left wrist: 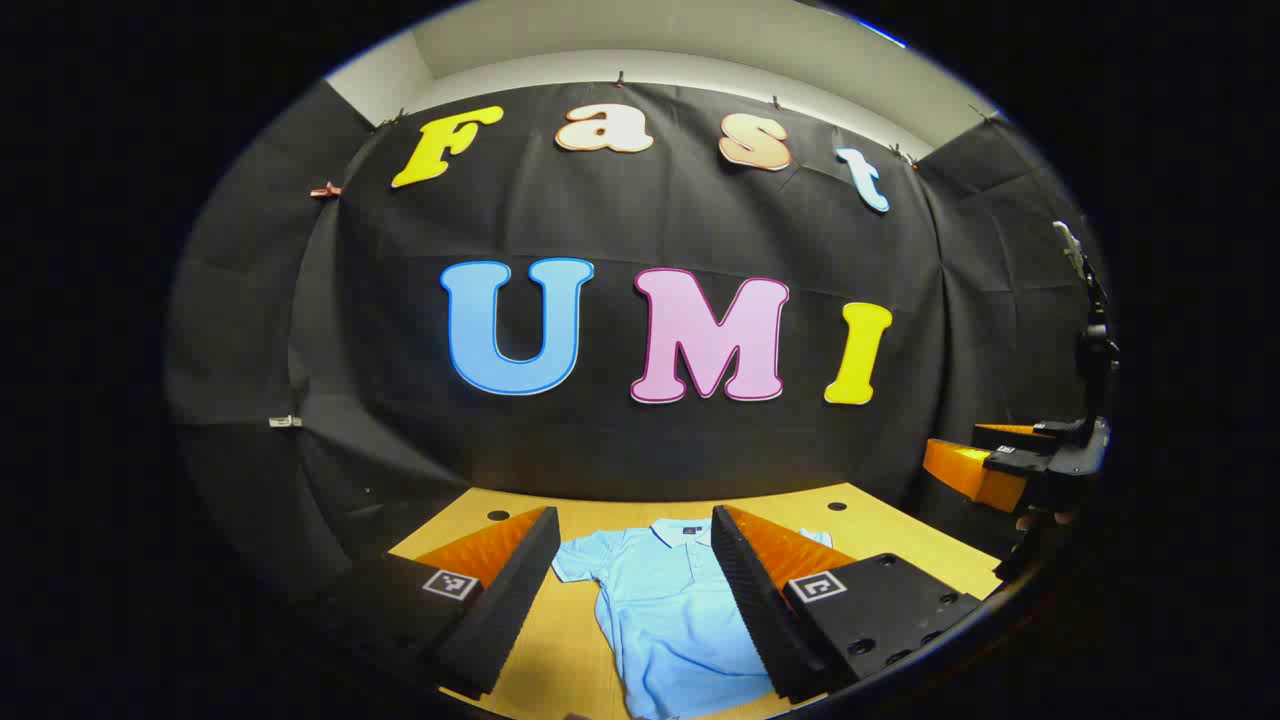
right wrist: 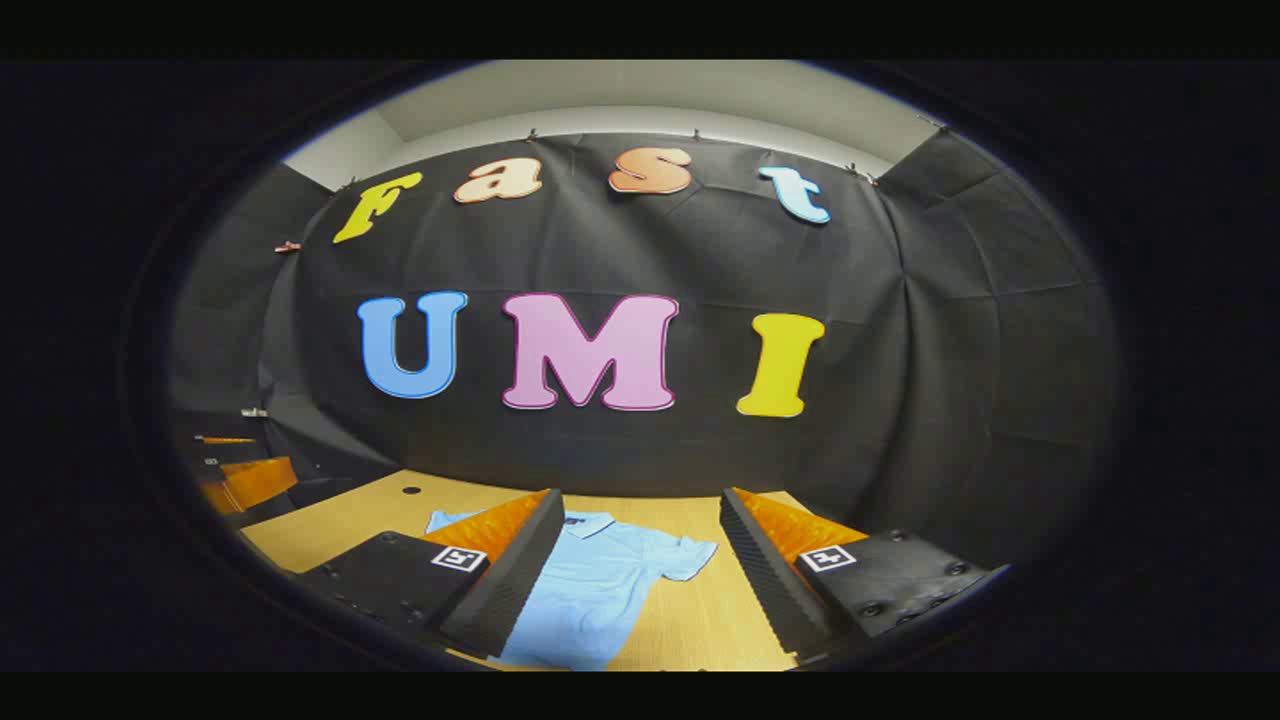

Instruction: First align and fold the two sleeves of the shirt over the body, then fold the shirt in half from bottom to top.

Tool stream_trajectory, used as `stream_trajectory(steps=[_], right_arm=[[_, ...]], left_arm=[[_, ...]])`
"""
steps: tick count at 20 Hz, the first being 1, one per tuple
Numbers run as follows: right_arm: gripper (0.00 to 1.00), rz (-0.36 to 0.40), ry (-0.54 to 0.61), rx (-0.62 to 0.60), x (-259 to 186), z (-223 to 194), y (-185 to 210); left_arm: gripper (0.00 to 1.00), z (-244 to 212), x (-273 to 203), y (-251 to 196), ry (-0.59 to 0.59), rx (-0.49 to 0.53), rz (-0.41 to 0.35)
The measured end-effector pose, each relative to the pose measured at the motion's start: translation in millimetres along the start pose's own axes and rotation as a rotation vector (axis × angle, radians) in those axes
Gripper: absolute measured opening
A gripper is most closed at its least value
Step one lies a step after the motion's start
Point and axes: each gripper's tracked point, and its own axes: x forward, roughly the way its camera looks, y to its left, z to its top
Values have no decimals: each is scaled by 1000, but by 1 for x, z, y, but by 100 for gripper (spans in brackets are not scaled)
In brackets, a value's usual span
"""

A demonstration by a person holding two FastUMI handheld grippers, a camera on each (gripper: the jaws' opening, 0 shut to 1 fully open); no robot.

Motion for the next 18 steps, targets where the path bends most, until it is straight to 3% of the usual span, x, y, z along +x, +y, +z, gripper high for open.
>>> stream_trajectory(steps=[1, 2, 18], right_arm=[[97, 1, -1, 1, 0, 0, -1], [97, 1, 0, -2, 0, 0, -1], [97, 27, 14, -16, 11, -11, -7]], left_arm=[[92, 0, 0, -2, -3, 5, -6], [96, 2, 1, -4, -5, 8, -10], [96, -1, 11, -12, -4, 10, 1]])
